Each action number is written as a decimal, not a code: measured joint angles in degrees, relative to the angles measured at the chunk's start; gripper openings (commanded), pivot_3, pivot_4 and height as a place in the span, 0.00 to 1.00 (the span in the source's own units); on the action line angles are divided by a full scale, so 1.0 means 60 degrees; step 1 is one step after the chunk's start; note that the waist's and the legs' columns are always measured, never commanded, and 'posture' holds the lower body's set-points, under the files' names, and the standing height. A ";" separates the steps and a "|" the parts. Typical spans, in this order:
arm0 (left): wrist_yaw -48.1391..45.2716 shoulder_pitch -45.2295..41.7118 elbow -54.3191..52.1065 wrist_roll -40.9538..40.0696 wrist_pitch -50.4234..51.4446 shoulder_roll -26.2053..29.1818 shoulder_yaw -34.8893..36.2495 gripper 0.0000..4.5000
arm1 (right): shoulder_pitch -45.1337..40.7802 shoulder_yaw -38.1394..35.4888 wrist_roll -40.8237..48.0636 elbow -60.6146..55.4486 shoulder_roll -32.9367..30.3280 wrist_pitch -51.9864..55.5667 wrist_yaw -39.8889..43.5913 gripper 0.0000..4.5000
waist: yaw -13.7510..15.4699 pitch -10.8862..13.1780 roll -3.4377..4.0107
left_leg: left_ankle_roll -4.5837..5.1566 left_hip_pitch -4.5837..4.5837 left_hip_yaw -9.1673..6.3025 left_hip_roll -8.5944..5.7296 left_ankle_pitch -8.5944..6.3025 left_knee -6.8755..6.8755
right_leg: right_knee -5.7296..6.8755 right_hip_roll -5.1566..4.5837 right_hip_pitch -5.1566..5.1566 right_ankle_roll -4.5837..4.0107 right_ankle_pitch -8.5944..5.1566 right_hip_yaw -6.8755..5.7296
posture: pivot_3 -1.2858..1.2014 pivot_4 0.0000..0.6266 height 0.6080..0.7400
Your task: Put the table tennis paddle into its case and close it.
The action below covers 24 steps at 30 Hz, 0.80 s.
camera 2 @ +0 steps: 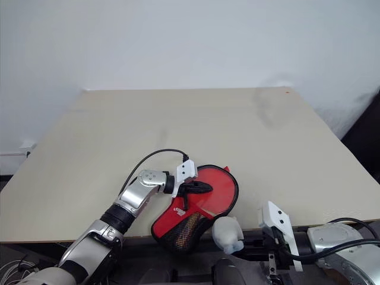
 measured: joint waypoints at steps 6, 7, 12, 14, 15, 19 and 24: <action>-0.0049 -0.0014 0.0014 0.0010 -0.0013 -0.0003 0.0000 0.00 | 0.0161 -0.0021 0.0112 0.0001 0.0000 -0.0070 0.0016 0.00 | 0.0001 0.0000 0.0001 | 0.0001 0.0000 0.0000 0.0000 -0.0002 0.0000 | -0.0001 0.0000 0.0000 0.0000 0.0000 0.0000 | 0.52 0.00 1.00; -0.0064 -0.0016 0.0017 0.0010 -0.0016 -0.0003 0.0000 0.00 | 0.0196 -0.0042 0.0154 0.0001 0.0000 -0.0070 0.0017 0.00 | 0.0002 0.0000 0.0000 | 0.0001 -0.0001 0.0000 0.0000 -0.0003 -0.0001 | -0.0001 0.0000 0.0000 0.0000 0.0000 0.0000 | 0.52 0.00 1.00; -0.0085 -0.0043 0.0065 0.0011 -0.0054 -0.0017 0.0000 0.00 | 0.0421 -0.0149 0.0406 0.0047 0.0035 -0.0115 0.0085 0.00 | 0.0001 -0.0001 -0.0001 | 0.0003 -0.0002 0.0001 0.0000 -0.0010 -0.0001 | -0.0002 0.0000 0.0000 0.0003 -0.0002 0.0001 | 0.52 0.00 1.00; -0.0085 -0.0048 0.0084 0.0011 -0.0064 -0.0018 0.0001 0.00 | 0.0391 -0.0129 0.0415 0.0215 0.0124 -0.0141 0.0138 0.00 | -0.0001 -0.0002 -0.0004 | 0.0003 -0.0002 0.0001 0.0000 -0.0011 0.0000 | -0.0002 0.0000 0.0000 0.0003 -0.0002 0.0001 | 0.52 0.00 1.00; -0.0081 -0.0054 0.0099 0.0015 -0.0065 -0.0018 0.0003 0.00 | 0.0294 -0.0070 0.0461 0.0360 0.0174 -0.0141 0.0153 0.06 | -0.0003 -0.0001 -0.0007 | 0.0003 0.0000 0.0002 0.0000 -0.0011 0.0000 | -0.0002 0.0000 0.0002 0.0003 -0.0002 0.0001 | 0.52 0.00 1.00; -0.0019 -0.0065 0.0130 0.0080 -0.0066 -0.0011 0.0027 0.00 | 0.0062 0.0250 0.0523 0.0564 0.0285 -0.0133 0.0358 0.28 | -0.0009 0.0000 -0.0009 | 0.0004 0.0010 0.0003 0.0004 -0.0010 0.0005 | 0.0001 0.0001 0.0006 0.0003 -0.0001 0.0000 | 0.52 0.00 1.00; 0.0051 -0.0070 0.0179 0.0151 -0.0066 -0.0005 0.0070 0.00 | -0.0204 0.0494 0.0541 0.0748 0.0350 -0.0089 0.0401 0.57 | -0.0045 0.0000 -0.0014 | 0.0003 0.0019 0.0009 0.0007 -0.0010 0.0042 | 0.0001 0.0001 0.0022 0.0003 -0.0001 0.0001 | 0.52 0.00 1.00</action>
